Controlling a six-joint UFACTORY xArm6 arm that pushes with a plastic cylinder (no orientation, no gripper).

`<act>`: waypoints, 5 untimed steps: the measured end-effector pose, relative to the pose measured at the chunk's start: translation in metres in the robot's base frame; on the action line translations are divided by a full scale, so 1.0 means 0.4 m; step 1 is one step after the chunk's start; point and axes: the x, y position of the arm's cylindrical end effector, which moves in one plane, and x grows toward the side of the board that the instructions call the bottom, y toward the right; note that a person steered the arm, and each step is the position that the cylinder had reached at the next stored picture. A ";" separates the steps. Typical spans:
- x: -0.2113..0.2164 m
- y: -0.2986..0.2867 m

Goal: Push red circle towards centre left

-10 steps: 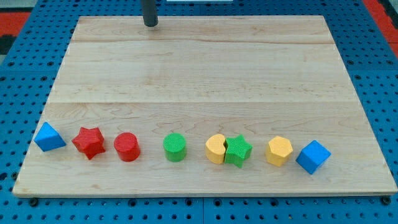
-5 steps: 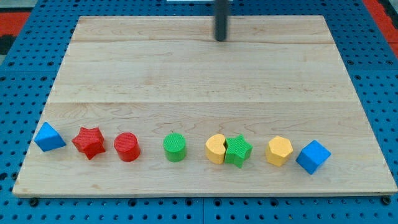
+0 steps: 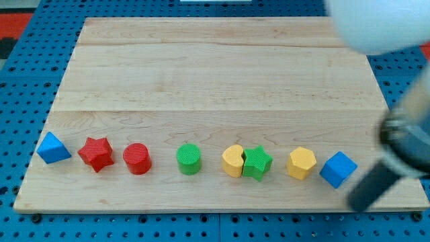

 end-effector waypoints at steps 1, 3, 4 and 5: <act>-0.005 -0.308; -0.132 -0.702; -0.166 -0.678; -0.239 -0.708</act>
